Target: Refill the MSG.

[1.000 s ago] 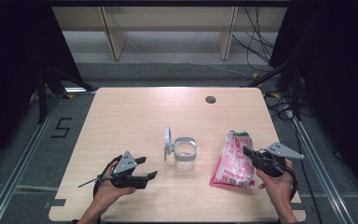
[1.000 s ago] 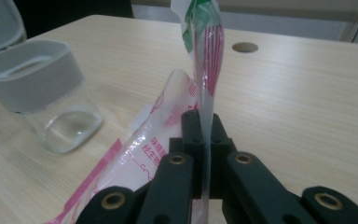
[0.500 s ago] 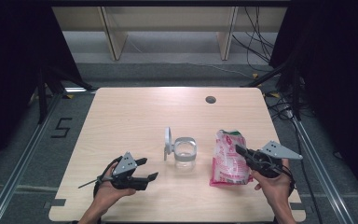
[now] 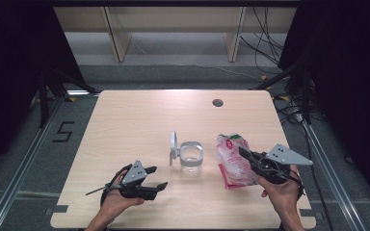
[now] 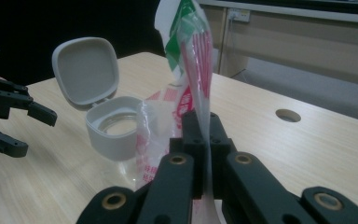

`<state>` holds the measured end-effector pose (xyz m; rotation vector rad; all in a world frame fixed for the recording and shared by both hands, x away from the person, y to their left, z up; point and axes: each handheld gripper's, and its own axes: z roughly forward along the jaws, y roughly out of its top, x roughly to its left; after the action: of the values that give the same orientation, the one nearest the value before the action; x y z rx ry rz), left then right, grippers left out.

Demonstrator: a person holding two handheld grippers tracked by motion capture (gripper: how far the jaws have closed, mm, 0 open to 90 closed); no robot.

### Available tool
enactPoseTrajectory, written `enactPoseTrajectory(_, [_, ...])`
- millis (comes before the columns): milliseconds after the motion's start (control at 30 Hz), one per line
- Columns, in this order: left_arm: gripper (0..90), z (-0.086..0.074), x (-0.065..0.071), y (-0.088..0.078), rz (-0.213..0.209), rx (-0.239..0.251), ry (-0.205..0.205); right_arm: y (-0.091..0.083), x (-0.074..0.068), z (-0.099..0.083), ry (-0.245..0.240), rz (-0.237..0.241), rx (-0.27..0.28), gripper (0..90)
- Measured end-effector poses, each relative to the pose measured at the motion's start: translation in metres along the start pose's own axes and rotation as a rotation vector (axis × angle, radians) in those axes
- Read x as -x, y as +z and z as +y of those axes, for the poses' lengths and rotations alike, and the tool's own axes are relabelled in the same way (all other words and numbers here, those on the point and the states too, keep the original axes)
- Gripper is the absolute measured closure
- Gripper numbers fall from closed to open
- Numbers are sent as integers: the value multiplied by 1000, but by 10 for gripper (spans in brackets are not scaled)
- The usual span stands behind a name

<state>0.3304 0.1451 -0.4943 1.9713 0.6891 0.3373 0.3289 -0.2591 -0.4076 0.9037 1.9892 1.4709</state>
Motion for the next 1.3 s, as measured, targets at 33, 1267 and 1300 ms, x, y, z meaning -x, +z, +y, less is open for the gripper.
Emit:
enactPoseTrajectory(33, [305, 0, 1, 0, -3, -7, 6, -1, -2, 2, 17, 0, -9, 900])
enactPoseTrajectory(1267, [323, 34, 65, 63, -135, 33, 73, 13, -25, 70, -58, 73, 107, 900])
enactPoseTrajectory(1300, [323, 34, 65, 63, -135, 33, 73, 13, -28, 70, -41, 84, 98, 900])
